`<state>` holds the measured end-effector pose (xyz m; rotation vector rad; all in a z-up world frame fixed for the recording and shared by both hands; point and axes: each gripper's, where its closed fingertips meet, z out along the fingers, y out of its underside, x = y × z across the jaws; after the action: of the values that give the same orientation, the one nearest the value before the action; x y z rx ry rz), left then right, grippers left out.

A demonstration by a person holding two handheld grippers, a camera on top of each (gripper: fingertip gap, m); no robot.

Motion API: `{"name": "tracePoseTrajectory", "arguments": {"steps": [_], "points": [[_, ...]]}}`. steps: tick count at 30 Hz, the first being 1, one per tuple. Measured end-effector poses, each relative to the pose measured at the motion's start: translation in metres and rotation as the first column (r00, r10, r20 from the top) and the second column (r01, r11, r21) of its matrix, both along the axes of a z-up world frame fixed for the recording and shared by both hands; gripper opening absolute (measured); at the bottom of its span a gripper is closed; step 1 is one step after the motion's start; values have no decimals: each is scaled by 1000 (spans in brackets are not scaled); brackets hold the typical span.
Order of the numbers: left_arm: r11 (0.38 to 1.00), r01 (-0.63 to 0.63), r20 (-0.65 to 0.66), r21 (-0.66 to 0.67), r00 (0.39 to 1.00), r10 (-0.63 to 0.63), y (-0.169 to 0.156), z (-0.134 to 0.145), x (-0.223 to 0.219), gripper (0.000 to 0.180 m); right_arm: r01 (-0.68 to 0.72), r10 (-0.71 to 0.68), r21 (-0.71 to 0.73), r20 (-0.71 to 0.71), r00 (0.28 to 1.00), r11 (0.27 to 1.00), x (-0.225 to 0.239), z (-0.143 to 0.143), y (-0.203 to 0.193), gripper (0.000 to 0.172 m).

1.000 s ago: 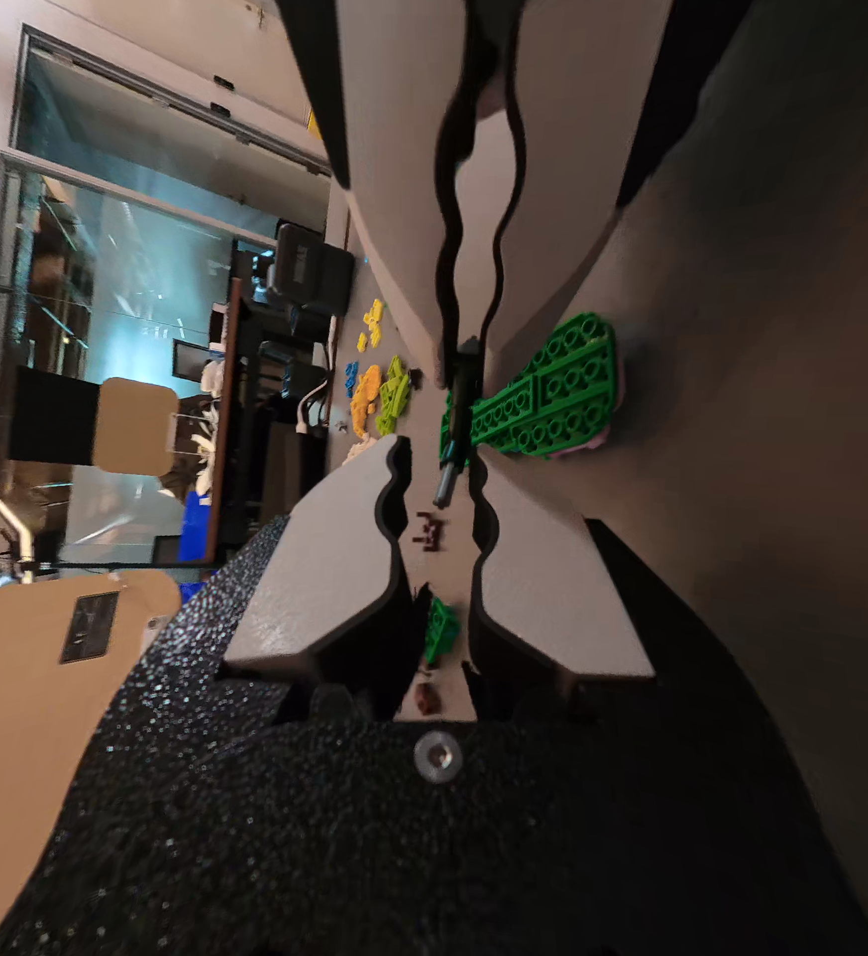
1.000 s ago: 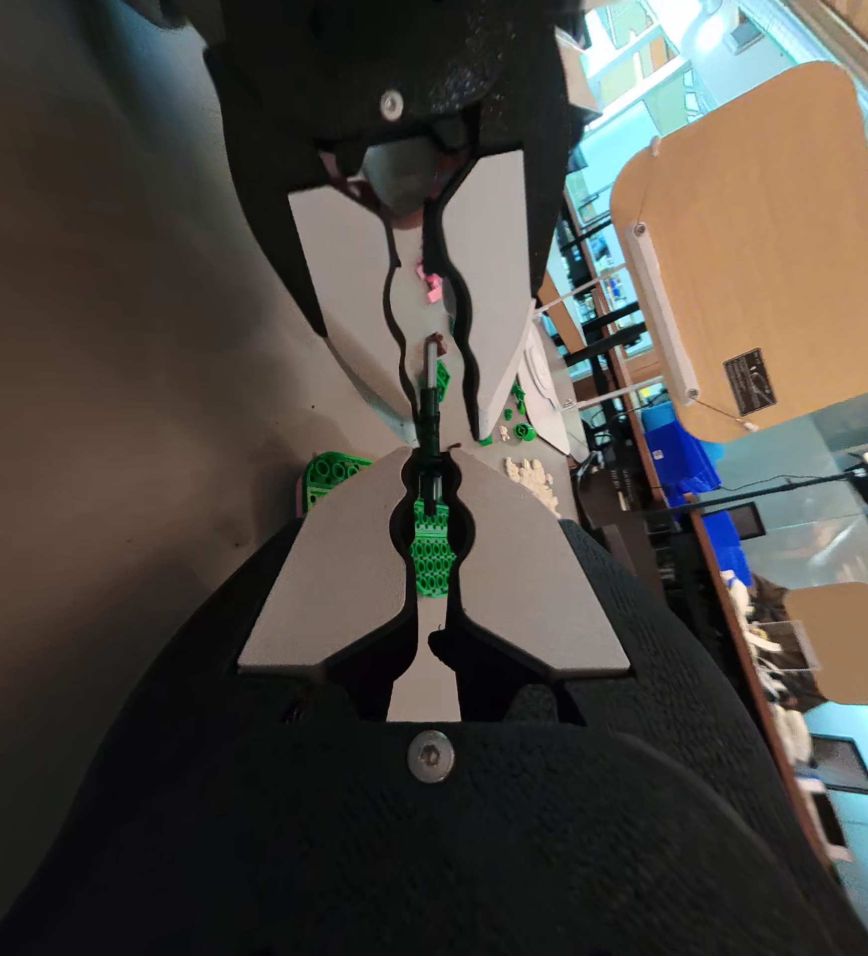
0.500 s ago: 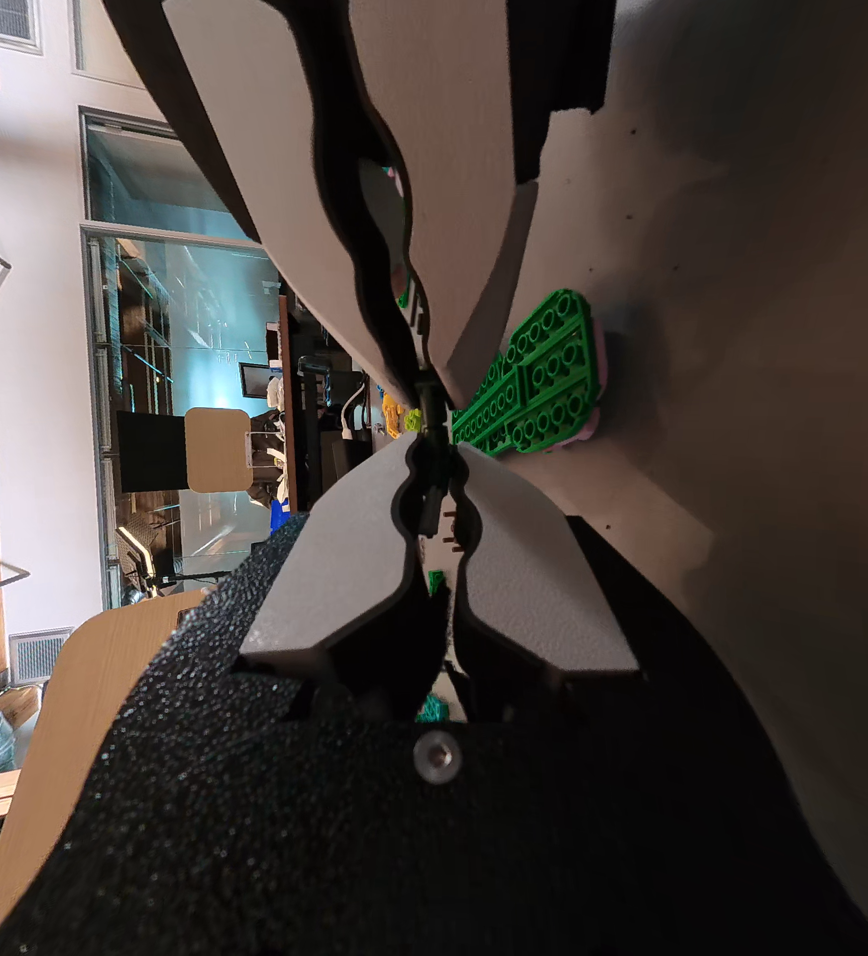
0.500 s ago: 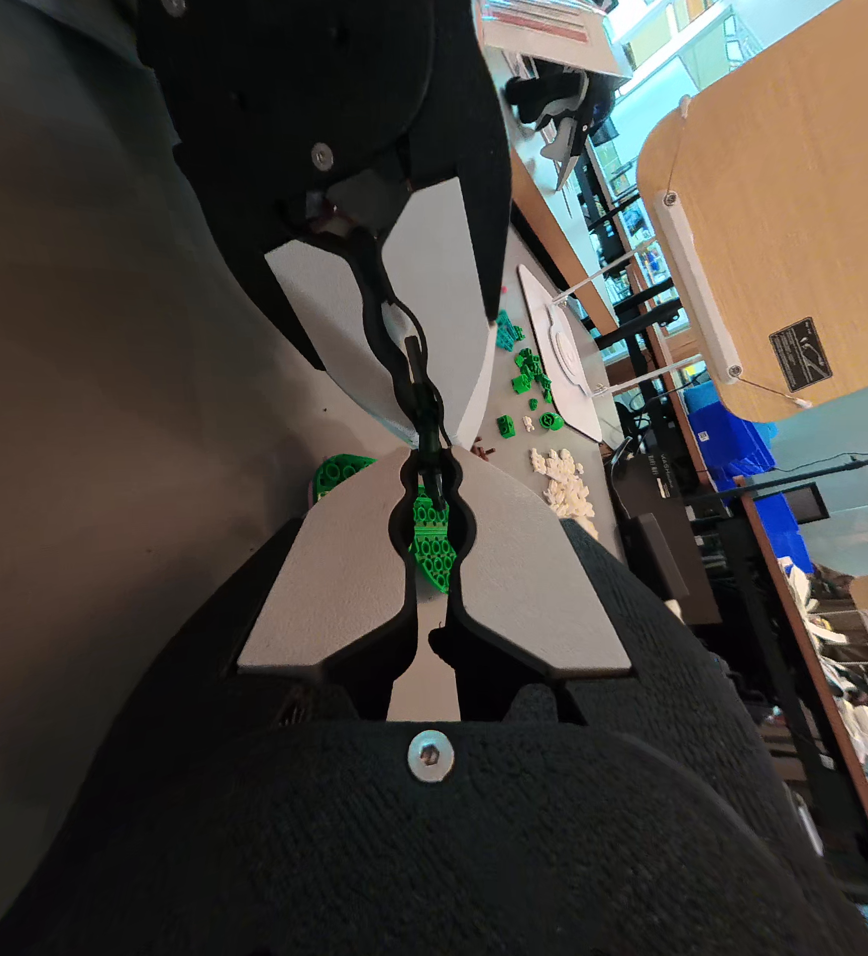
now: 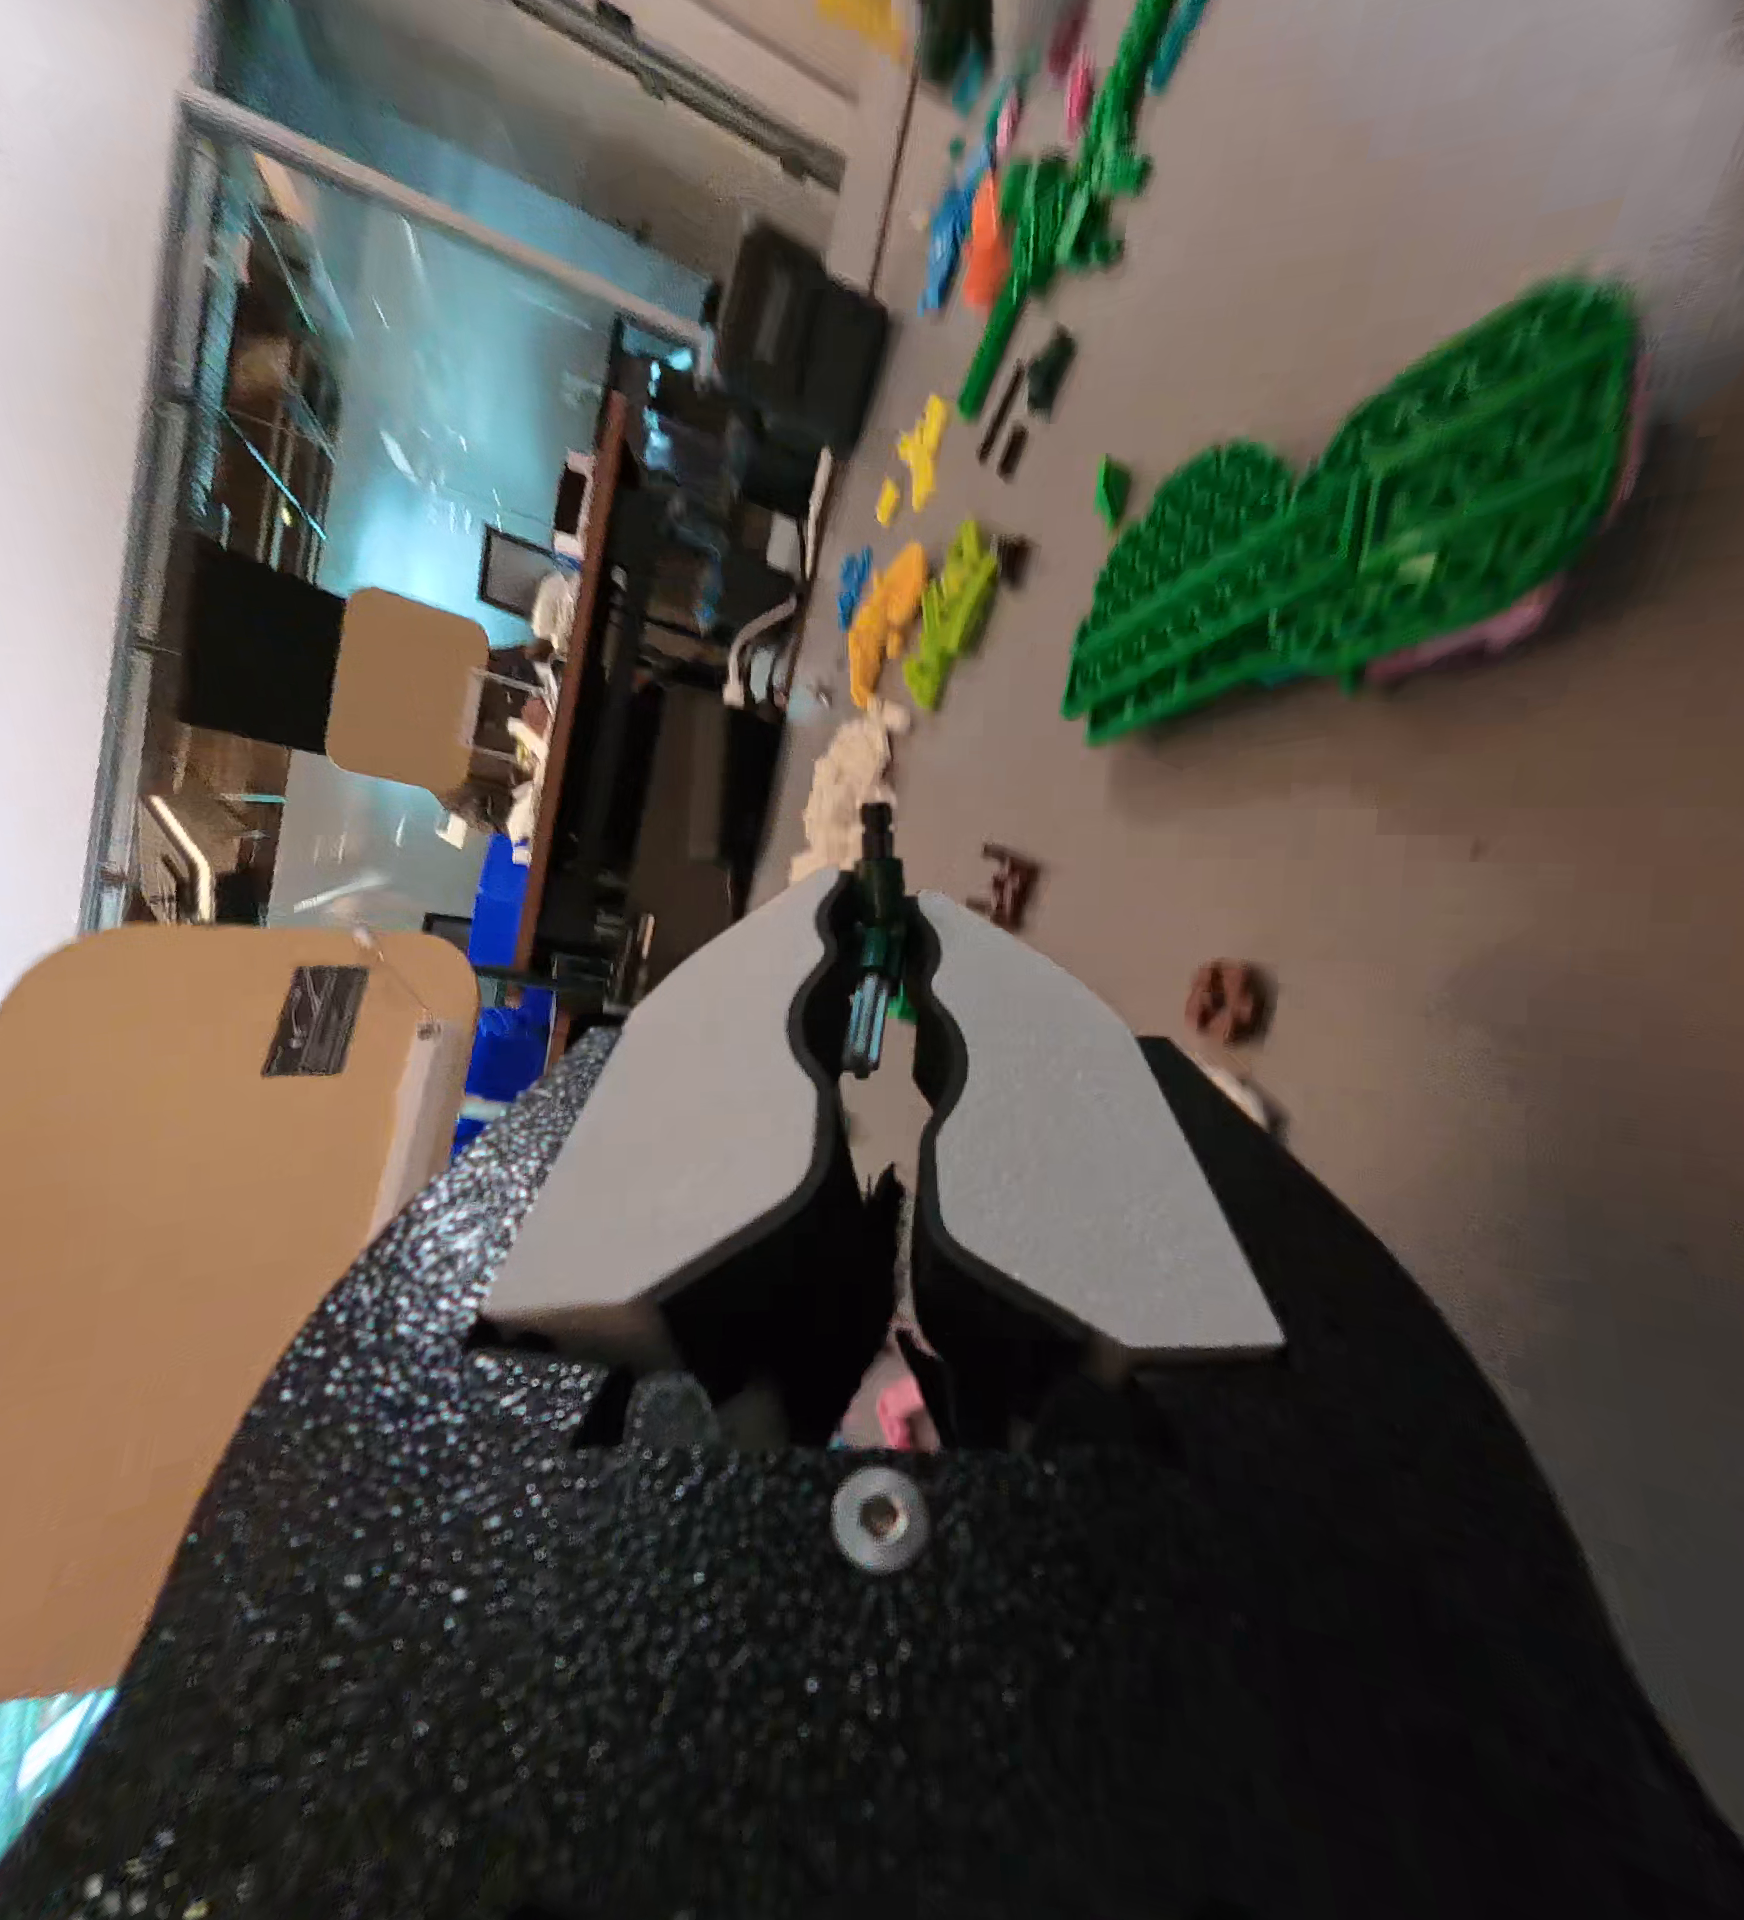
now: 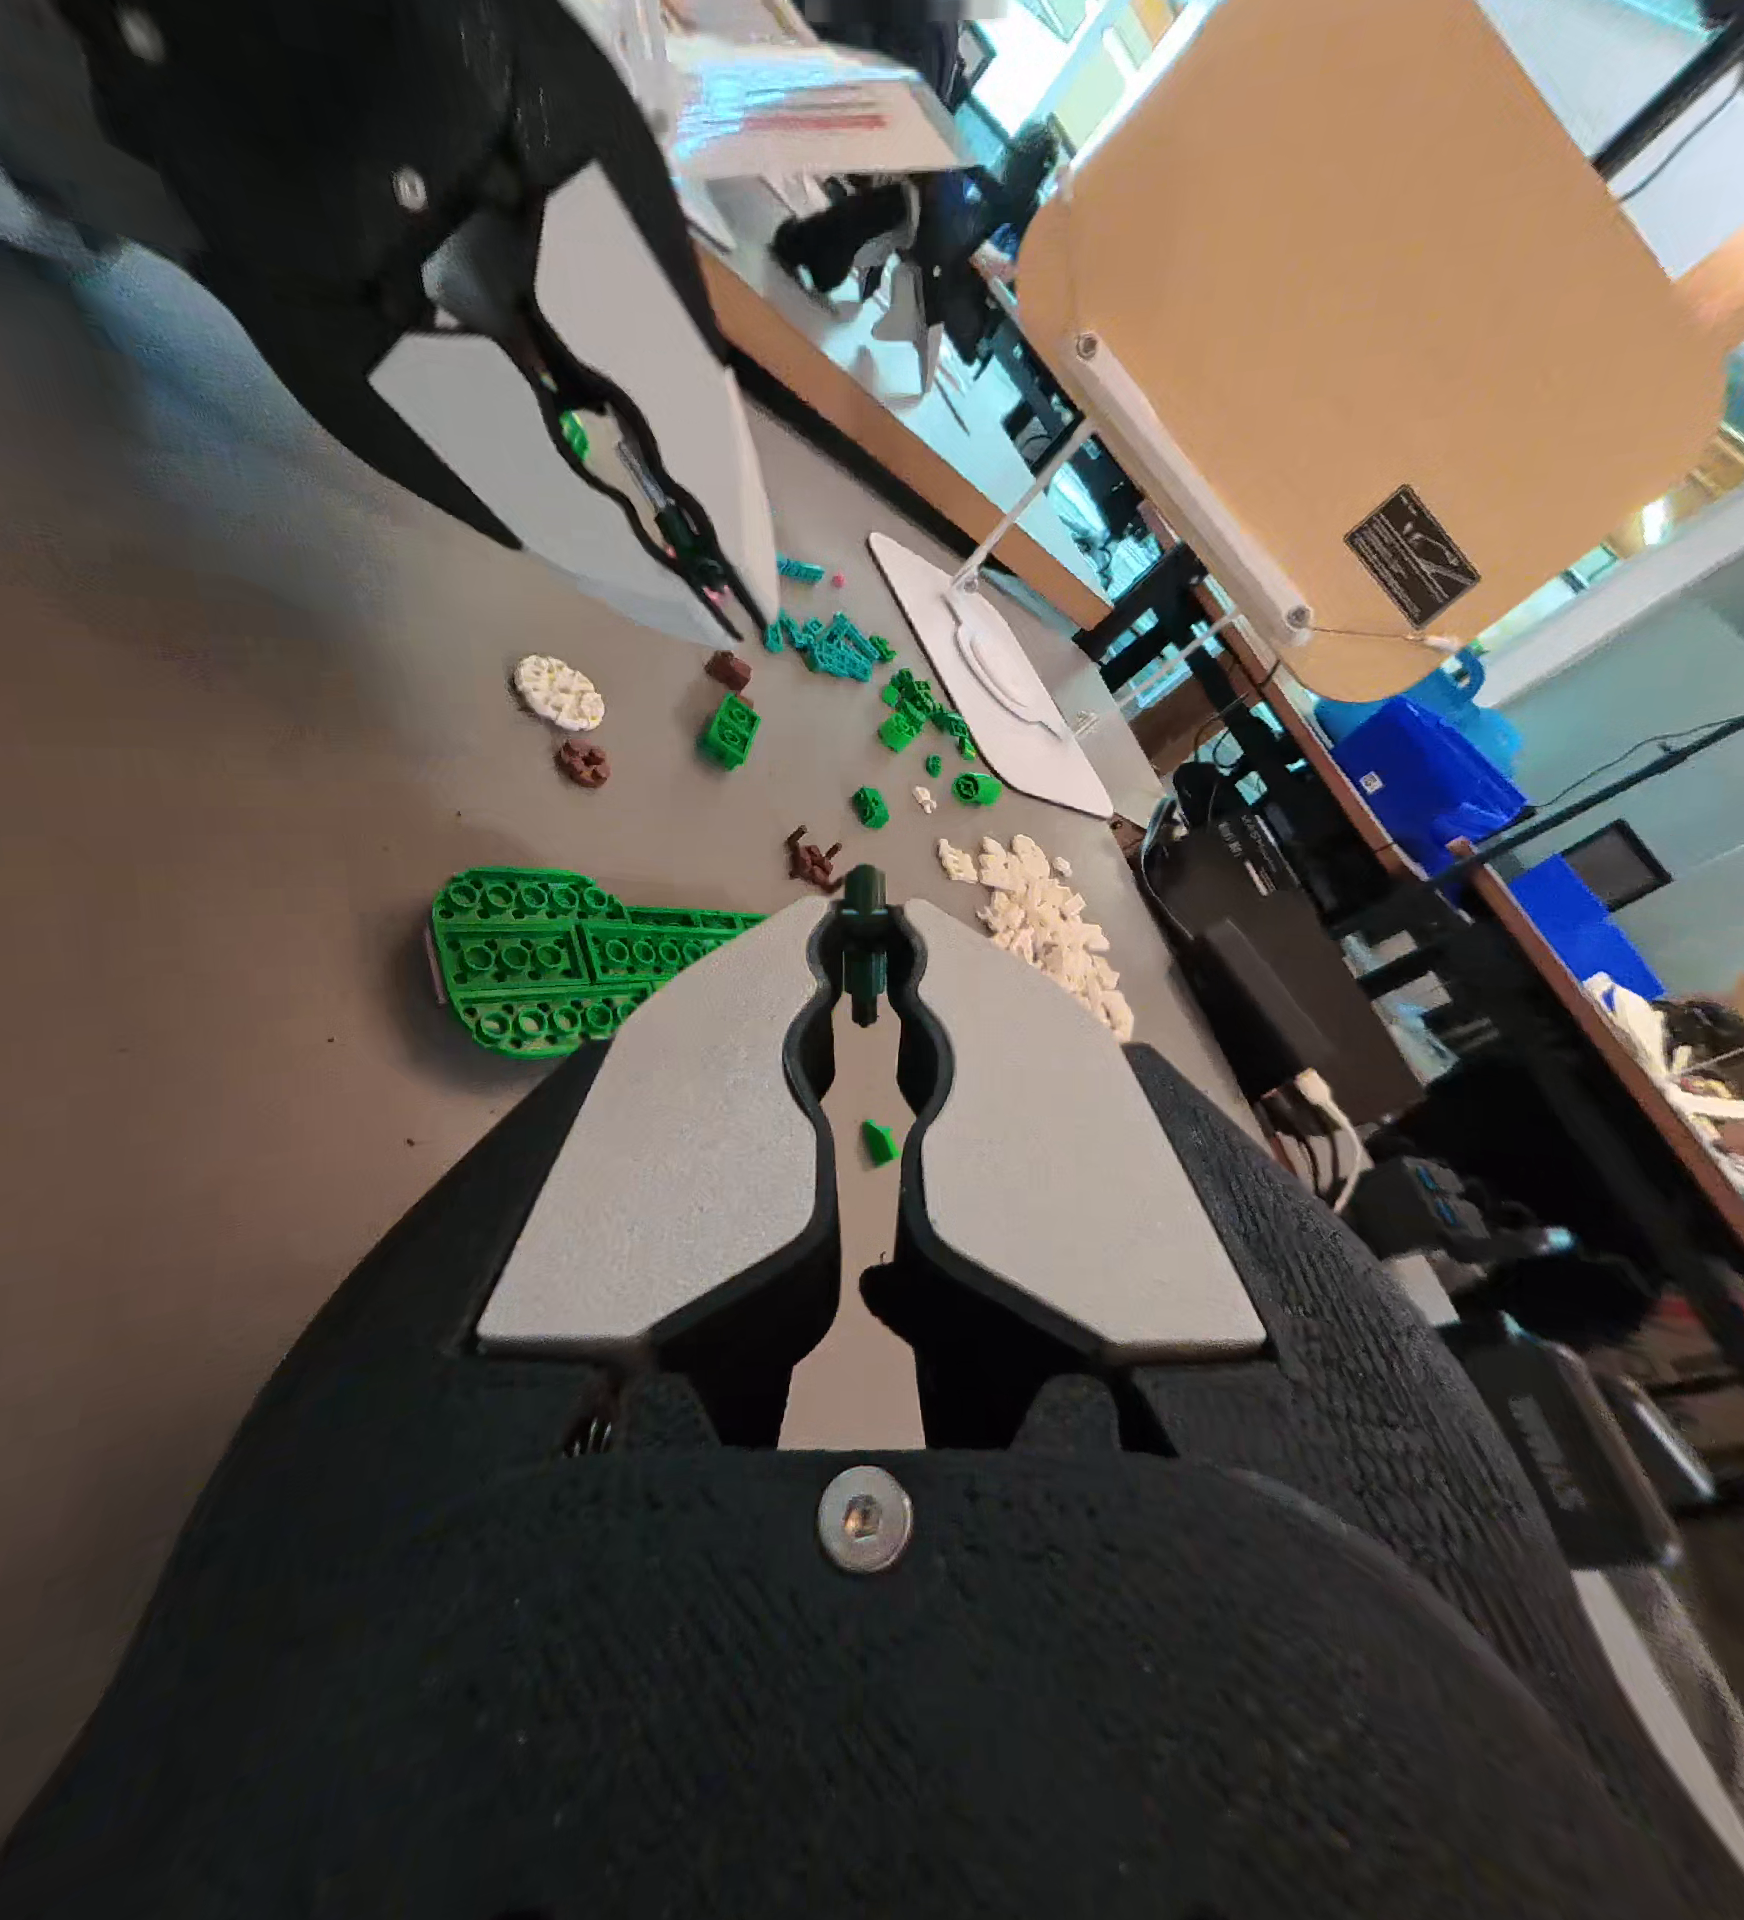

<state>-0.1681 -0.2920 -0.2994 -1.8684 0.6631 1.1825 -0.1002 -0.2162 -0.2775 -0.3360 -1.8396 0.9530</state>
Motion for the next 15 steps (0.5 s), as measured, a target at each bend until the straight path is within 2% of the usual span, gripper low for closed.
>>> {"name": "tracePoseTrajectory", "arguments": {"steps": [3, 6, 9, 12, 15], "points": [[999, 29, 42, 30, 999, -30, 12, 1, 9, 8, 9, -10, 56, 11, 1000, 998, -3, -13, -4, 6], [1000, 16, 195, 26, 981, -21, 11, -13, 2, 8, 57, -62, 55, 90, 994, 997, -8, -26, 11, 6], [998, 27, 369, 50, 929, -43, 7, -16, 3, 8, 92, -108, 70, 272, 956, 993, -9, -53, 25, 7], [992, 80, 489, 102, 864, -120, 7, -12, 13, 8, 111, -142, 102, 373, 917, 989, -7, -72, 31, 7], [984, 107, 549, 141, 819, -168, 7, -9, 19, 8, 138, -169, 104, 413, 895, 985, -8, -78, 36, 21]]}}
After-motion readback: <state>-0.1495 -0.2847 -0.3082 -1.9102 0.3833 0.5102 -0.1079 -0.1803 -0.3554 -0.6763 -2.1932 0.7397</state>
